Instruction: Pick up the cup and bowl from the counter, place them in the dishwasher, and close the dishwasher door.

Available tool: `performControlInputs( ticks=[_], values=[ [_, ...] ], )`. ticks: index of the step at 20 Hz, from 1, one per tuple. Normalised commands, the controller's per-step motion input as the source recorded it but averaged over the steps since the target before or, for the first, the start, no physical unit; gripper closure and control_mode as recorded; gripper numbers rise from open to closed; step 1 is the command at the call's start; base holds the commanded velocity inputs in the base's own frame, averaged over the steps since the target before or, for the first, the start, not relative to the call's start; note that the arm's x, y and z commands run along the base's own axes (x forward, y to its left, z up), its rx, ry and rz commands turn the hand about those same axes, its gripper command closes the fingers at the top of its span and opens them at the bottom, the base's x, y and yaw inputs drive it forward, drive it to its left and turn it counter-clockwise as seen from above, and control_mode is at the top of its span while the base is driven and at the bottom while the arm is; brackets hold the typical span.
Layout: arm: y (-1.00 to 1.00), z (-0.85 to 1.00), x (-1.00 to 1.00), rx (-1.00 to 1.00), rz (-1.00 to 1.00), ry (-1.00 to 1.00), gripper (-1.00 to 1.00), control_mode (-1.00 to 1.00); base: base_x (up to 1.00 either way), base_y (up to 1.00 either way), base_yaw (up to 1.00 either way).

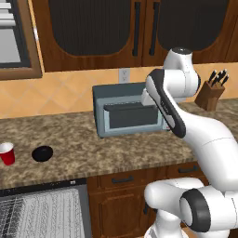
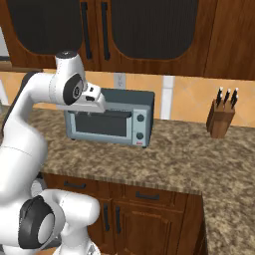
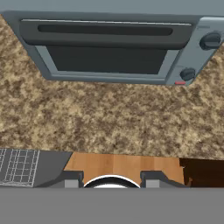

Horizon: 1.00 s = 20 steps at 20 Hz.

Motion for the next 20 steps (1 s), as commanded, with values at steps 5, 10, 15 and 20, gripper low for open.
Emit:
performControlInputs(
  ticks=[5,10,15,20],
  values=[
    [0.00,0.00,0.00,0.00,0.00,0.00,-1.00,1.00,-0.07,0.00,0.03],
    [0.00,0.00,0.00,0.00,0.00,0.00,-1.00,1.00,-0.06,0.00,0.57],
    [0.00,0.00,0.00,0.00,0.00,0.00,-1.00,1.00,0.00,0.00,0.76],
    [0.00,0.00,0.00,0.00,0.00,0.00,-1.00,1.00,-0.03,0.00,0.74]
  ],
)
